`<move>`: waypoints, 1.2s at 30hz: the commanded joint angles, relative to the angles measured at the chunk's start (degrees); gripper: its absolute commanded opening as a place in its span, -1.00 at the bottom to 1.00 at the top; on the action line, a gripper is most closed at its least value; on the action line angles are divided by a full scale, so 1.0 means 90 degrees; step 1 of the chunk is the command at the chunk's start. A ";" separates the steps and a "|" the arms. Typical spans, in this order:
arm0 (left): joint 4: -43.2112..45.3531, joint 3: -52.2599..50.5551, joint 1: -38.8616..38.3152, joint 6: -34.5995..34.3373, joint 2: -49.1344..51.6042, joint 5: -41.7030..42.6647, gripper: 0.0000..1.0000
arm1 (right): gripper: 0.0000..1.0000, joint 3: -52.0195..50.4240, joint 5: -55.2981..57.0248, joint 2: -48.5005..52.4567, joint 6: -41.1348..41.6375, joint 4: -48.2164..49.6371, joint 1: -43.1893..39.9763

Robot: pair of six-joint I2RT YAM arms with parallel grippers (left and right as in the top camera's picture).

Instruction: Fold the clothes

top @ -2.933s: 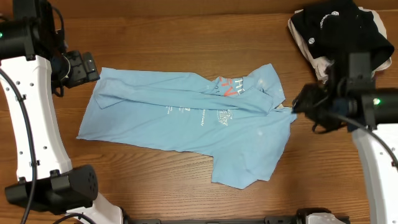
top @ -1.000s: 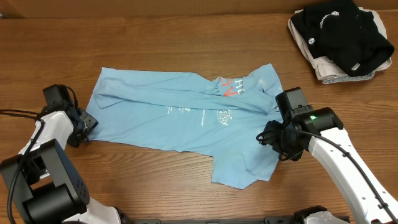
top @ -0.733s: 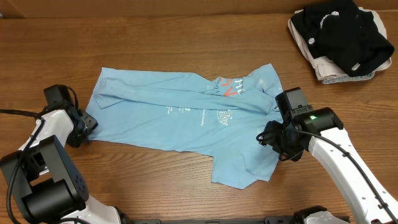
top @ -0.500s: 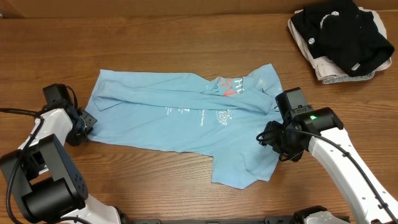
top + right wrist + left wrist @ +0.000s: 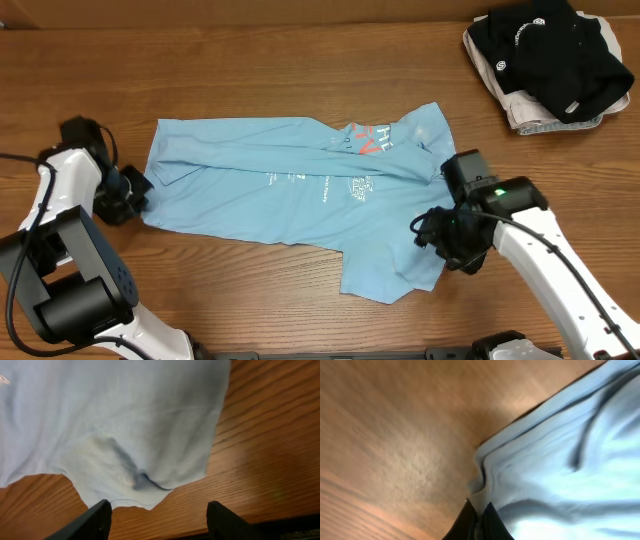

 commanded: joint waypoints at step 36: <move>0.0141 0.0172 -0.0019 0.0146 0.0027 0.0087 -0.92 | -0.11 -0.2159 -0.0636 0.0223 0.1763 0.2433 0.1974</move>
